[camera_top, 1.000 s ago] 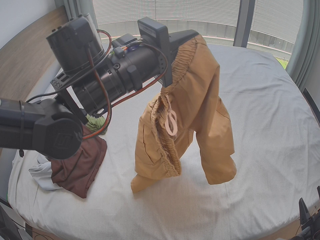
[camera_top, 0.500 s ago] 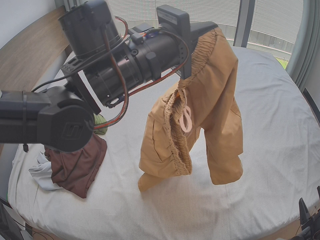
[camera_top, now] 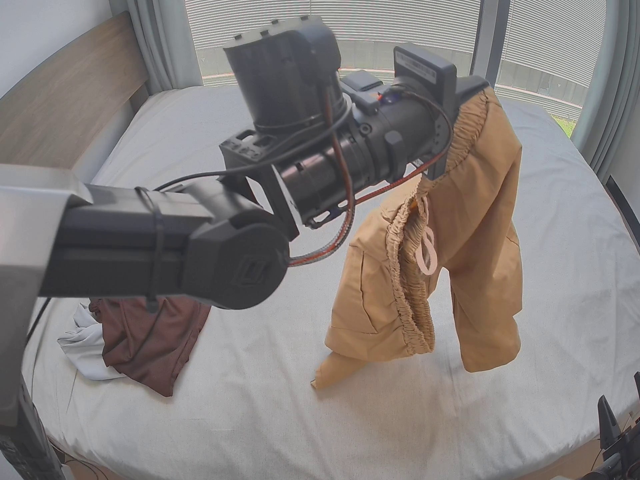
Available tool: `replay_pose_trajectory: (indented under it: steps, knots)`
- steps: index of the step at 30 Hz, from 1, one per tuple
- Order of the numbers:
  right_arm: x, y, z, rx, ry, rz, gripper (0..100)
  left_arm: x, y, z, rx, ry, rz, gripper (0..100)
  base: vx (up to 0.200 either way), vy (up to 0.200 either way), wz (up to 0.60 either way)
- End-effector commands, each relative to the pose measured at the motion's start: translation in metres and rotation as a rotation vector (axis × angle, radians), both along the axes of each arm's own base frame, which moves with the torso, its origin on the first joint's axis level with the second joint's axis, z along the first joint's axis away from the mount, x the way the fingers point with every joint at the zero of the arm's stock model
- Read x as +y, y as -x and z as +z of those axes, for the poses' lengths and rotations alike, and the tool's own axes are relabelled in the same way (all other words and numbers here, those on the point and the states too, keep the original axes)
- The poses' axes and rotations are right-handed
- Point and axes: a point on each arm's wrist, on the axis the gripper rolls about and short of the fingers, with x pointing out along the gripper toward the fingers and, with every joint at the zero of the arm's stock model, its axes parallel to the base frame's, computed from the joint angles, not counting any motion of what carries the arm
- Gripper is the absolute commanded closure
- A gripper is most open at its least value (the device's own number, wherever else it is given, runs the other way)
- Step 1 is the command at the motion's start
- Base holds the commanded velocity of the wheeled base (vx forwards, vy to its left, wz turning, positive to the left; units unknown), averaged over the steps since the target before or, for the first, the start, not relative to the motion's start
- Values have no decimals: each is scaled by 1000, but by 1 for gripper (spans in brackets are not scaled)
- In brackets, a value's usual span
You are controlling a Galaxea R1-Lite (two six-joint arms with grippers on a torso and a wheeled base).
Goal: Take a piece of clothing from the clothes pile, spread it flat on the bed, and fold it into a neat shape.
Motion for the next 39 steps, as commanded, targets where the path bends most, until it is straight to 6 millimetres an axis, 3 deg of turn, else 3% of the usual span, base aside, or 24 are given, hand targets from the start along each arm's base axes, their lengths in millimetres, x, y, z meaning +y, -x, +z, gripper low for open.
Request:
replay_pose_trajectory:
  steps: [1, 7, 8, 16, 23, 24, 34, 37, 39]
  knots:
    - [0, 0, -4, -1, 0, -2, 0, -15, -13, -26, 43, -33, -2, 100, 0, 0, 0]
    - [0, 0, -4, -1, 0, 1, 0, -4, -21, -23, 54, -21, 37, 100, 0, 0, 0]
    - [0, 0, -4, -1, 0, 0, 0, 17, -28, -15, 53, -11, 97, 100, 0, 0, 0]
    - [0, 0, -4, -1, 0, 1, 0, 73, -32, -14, 56, -21, 209, 100, 0, 0, 0]
    - [0, 0, -4, -1, 0, 0, 0, 113, -42, -23, 63, -33, 301, 100, 0, 0, 0]
    - [0, 0, -4, 0, 0, 0, 0, 126, -46, -26, 72, -40, 335, 100, 0, 0, 0]
    - [0, 0, -4, 0, 0, 0, 0, 177, -51, -38, 80, -94, 439, 100, 0, 0, 0]
    - [0, 0, -4, -1, 0, 1, 0, 191, -50, -49, 96, -139, 439, 100, 0, 0, 0]
    - [0, 0, -4, -1, 0, 1, 0, 202, -47, -67, 111, -209, 427, 100, 0, 0, 0]
